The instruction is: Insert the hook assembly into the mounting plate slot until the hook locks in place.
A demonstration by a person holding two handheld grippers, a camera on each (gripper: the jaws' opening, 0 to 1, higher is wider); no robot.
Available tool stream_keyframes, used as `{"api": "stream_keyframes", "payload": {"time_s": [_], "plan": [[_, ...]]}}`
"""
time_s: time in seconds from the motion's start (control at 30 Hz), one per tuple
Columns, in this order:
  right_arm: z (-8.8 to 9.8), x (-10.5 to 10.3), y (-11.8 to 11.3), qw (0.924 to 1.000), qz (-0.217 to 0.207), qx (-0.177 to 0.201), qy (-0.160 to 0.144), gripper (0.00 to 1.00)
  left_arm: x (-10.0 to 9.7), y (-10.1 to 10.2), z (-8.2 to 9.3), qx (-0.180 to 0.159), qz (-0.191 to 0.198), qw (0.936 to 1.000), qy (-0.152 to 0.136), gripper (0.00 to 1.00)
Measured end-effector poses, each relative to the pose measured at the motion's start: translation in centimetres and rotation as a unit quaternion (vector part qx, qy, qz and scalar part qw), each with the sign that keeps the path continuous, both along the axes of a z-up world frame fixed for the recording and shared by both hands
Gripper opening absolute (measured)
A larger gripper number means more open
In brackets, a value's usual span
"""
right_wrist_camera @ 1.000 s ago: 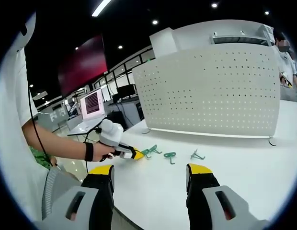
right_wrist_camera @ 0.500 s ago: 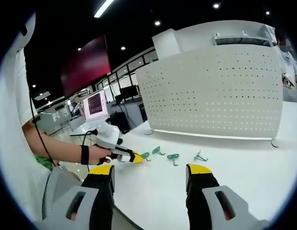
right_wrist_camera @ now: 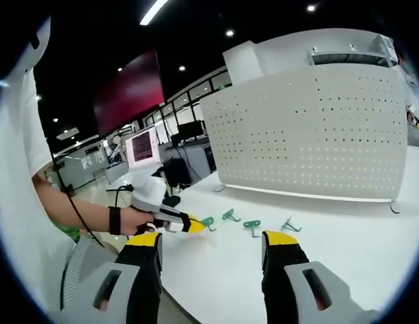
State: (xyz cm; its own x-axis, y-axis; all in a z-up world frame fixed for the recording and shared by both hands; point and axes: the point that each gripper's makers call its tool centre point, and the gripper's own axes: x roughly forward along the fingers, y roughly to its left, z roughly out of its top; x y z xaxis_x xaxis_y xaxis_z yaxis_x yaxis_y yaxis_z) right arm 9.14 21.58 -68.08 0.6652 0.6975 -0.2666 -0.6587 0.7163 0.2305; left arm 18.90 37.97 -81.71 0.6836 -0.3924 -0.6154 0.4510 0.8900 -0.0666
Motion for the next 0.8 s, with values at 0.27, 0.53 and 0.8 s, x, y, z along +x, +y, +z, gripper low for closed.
{"api": "stream_keyframes", "payload": {"time_s": [0.27, 0.53, 0.8], "plan": [[0.3, 0.0, 0.4, 0.9999, 0.016, 0.001, -0.003, 0.6, -0.5, -0.6, 1.5, -0.013, 0.0, 0.9998, -0.014, 0.04], [0.2, -0.3, 0.5, 0.9998, 0.02, 0.004, -0.003, 0.59, -1.2, -1.2, 3.0, -0.034, 0.001, 0.9991, -0.027, 0.04], [0.6, -0.5, 1.0, 0.9994, 0.031, 0.01, -0.009, 0.58, -1.7, -2.0, 4.9, -0.046, -0.009, 0.9979, -0.045, 0.04]]}}
